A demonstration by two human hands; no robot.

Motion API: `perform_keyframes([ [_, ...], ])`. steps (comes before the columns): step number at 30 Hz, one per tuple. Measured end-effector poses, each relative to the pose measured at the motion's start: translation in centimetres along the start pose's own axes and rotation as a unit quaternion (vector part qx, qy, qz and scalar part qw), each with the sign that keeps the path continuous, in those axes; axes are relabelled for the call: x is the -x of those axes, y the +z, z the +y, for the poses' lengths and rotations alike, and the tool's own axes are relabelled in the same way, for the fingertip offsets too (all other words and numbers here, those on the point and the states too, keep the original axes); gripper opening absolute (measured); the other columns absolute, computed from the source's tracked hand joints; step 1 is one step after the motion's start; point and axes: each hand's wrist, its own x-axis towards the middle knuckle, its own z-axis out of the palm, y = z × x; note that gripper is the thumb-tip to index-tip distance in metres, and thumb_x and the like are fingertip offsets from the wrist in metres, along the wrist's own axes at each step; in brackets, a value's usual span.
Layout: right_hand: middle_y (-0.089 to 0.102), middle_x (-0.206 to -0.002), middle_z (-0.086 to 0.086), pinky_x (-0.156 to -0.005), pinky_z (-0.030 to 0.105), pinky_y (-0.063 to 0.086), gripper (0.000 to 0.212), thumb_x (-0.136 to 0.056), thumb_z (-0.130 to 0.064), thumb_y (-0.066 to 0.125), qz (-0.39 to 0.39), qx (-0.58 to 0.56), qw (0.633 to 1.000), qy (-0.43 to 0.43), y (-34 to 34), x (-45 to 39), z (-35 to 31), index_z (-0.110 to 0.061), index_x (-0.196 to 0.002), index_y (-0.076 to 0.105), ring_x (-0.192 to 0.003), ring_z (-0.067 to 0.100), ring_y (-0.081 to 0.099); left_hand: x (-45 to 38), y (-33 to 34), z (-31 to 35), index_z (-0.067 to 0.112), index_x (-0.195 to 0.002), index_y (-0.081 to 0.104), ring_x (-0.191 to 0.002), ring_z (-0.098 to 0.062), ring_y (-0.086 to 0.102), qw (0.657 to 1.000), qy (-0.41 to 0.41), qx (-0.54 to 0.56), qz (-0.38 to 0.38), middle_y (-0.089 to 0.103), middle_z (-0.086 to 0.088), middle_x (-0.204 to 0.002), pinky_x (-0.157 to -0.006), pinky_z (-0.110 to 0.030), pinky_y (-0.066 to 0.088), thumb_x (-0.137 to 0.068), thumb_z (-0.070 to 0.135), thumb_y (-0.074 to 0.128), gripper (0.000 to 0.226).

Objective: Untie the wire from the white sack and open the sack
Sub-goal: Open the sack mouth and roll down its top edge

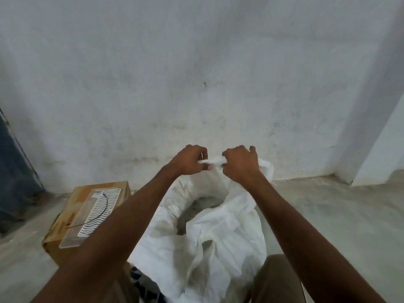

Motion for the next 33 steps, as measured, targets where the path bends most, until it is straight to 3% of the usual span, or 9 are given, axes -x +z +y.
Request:
perform_keyframes([
  [3,0.066,-0.1,0.003,-0.076,0.036,0.042,0.014,-0.087,-0.023,0.058,-0.001,-0.078,0.996,0.05,-0.6,-0.7,0.9,-0.024,-0.099,0.066,-0.094,0.03,0.067,0.8,-0.2,-2.1,0.027,-0.105,0.066,-0.097,-0.02,0.064,0.998,-0.012,-0.017,-0.059,0.069,0.001,-0.102,-0.082,-0.035,0.05,-0.073,0.052,0.082,0.044],
  [7,0.063,-0.083,0.001,-0.065,0.032,0.037,0.008,-0.082,-0.012,0.057,0.036,-0.124,0.987,0.093,-0.5,0.1,3.1,-0.018,-0.084,0.063,-0.08,0.032,0.065,3.4,1.9,-7.0,0.022,-0.146,0.045,-0.134,-0.027,0.042,0.979,-0.044,-0.145,-0.133,0.054,-0.004,-0.142,-0.111,-0.046,0.032,-0.086,0.055,0.068,0.072],
  [10,0.065,-0.097,0.002,-0.074,0.037,0.044,0.024,-0.078,-0.012,0.064,0.069,-0.024,0.993,0.091,0.3,0.6,2.2,-0.018,-0.1,0.061,-0.093,0.03,0.062,3.1,2.0,-7.8,0.019,-0.122,0.061,-0.113,-0.027,0.058,0.996,-0.013,-0.091,-0.015,0.068,-0.004,-0.112,-0.106,-0.05,0.038,-0.09,0.047,0.066,0.043],
  [13,0.06,-0.129,0.007,-0.107,0.052,0.036,0.07,-0.072,-0.031,0.074,0.044,0.039,0.998,-0.011,1.4,-0.2,-1.2,-0.018,-0.136,0.049,-0.121,0.031,0.054,2.0,1.0,-5.6,0.029,-0.09,0.053,-0.075,-0.02,0.062,1.0,0.002,-0.023,0.008,0.059,0.011,-0.076,-0.075,-0.04,0.053,-0.086,0.041,0.072,0.023],
  [19,0.064,-0.102,0.0,-0.084,0.039,0.042,0.009,-0.098,-0.023,0.056,0.043,-0.01,0.999,-0.029,3.3,-2.5,-3.1,-0.022,-0.102,0.064,-0.095,0.024,0.064,1.0,0.8,-4.5,0.034,-0.094,0.062,-0.081,-0.012,0.063,1.0,0.006,-0.016,-0.017,0.065,0.016,-0.084,-0.07,-0.032,0.051,-0.073,0.051,0.077,0.031],
  [25,0.063,-0.093,0.0,-0.066,0.033,0.044,0.011,-0.096,-0.018,0.056,0.063,-0.055,0.996,0.043,3.6,-2.6,1.4,-0.018,-0.09,0.066,-0.084,0.027,0.066,4.5,2.2,-13.0,0.017,-0.09,0.073,-0.084,-0.016,0.065,0.992,-0.092,-0.021,-0.083,0.073,0.003,-0.09,-0.085,-0.045,0.053,-0.09,0.051,0.06,0.036],
  [27,0.063,-0.095,0.0,-0.066,0.032,0.041,0.012,-0.097,-0.023,0.056,0.05,-0.074,0.994,0.065,3.6,-3.0,1.9,-0.018,-0.092,0.066,-0.085,0.028,0.065,5.6,2.5,-13.3,0.017,-0.106,0.068,-0.095,-0.017,0.065,0.988,-0.116,0.047,-0.088,0.072,0.004,-0.102,-0.093,-0.043,0.052,-0.09,0.045,0.066,0.033],
  [30,0.061,-0.096,0.0,-0.066,0.033,0.041,0.011,-0.098,-0.026,0.056,0.036,-0.107,0.992,0.049,3.7,-3.5,0.8,-0.019,-0.095,0.064,-0.084,0.027,0.064,5.8,2.9,-10.6,0.029,-0.139,0.045,-0.113,-0.017,0.056,0.96,-0.192,0.143,-0.142,0.057,0.01,-0.122,-0.096,-0.034,0.044,-0.088,0.068,0.055,0.065],
  [33,0.063,-0.099,-0.001,-0.068,0.032,0.042,0.013,-0.095,-0.026,0.056,0.035,-0.109,0.993,0.013,3.3,-3.7,0.1,-0.024,-0.105,0.063,-0.088,0.025,0.064,4.9,3.5,-9.2,0.028,-0.123,0.058,-0.102,-0.016,0.061,0.948,-0.165,0.024,-0.271,0.063,0.007,-0.123,-0.092,-0.036,0.049,-0.073,0.076,0.066,0.069],
])
